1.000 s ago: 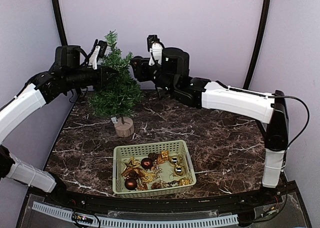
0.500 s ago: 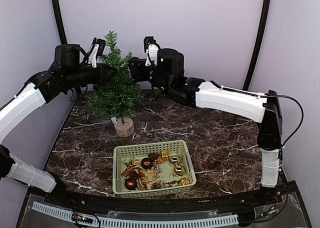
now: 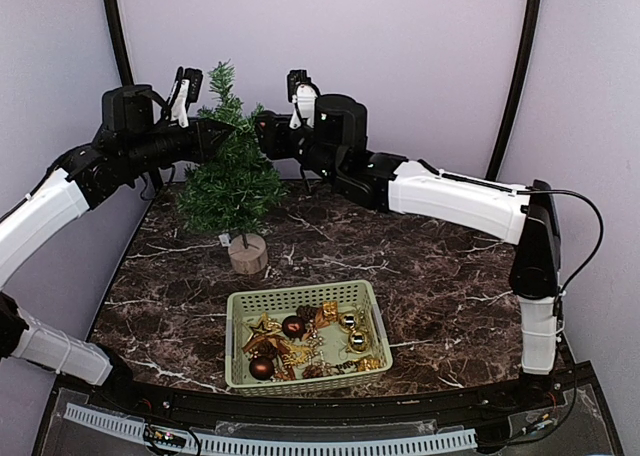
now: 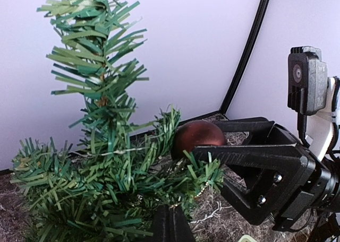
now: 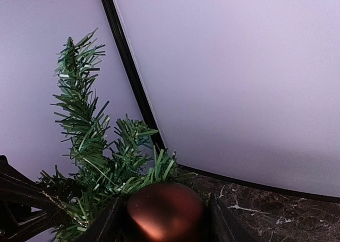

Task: Decorate the small christmas tree
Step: Hang the ornament ball on the branch.

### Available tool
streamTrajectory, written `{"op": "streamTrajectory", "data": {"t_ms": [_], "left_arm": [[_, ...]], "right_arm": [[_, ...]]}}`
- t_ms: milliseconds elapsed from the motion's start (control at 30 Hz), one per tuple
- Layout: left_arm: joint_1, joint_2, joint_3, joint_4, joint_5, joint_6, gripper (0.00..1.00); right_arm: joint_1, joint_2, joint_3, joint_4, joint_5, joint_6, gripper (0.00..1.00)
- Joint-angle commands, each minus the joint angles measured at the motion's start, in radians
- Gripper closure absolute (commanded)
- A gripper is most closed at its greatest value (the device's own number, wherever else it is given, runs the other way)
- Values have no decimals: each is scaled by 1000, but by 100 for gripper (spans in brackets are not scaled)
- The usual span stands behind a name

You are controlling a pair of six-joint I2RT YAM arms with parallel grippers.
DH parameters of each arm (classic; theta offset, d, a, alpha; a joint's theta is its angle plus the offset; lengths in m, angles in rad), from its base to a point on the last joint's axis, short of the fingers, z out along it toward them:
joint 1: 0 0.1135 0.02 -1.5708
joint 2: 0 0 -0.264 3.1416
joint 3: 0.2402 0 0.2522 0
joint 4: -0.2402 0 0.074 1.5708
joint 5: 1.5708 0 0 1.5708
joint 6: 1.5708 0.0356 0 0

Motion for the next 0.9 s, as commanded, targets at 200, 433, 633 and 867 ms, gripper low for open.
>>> {"op": "streamTrajectory", "data": {"t_ms": [200,433,633,867], "left_arm": [[7,-36,-30,63,-53,-21,100],[13,-11,-22,30,-91,-32,100],[16,-9,-29,10,-109,-39,100],[17,-28,-35,28,-32,-26,94]], "right_arm": [[-30,24,30,31,-31,58,57],[-38,64,62,-5,-49,70,57],[-40,68,49,-7,-67,84,57],[-40,4,-29,27,-69,86,46]]}}
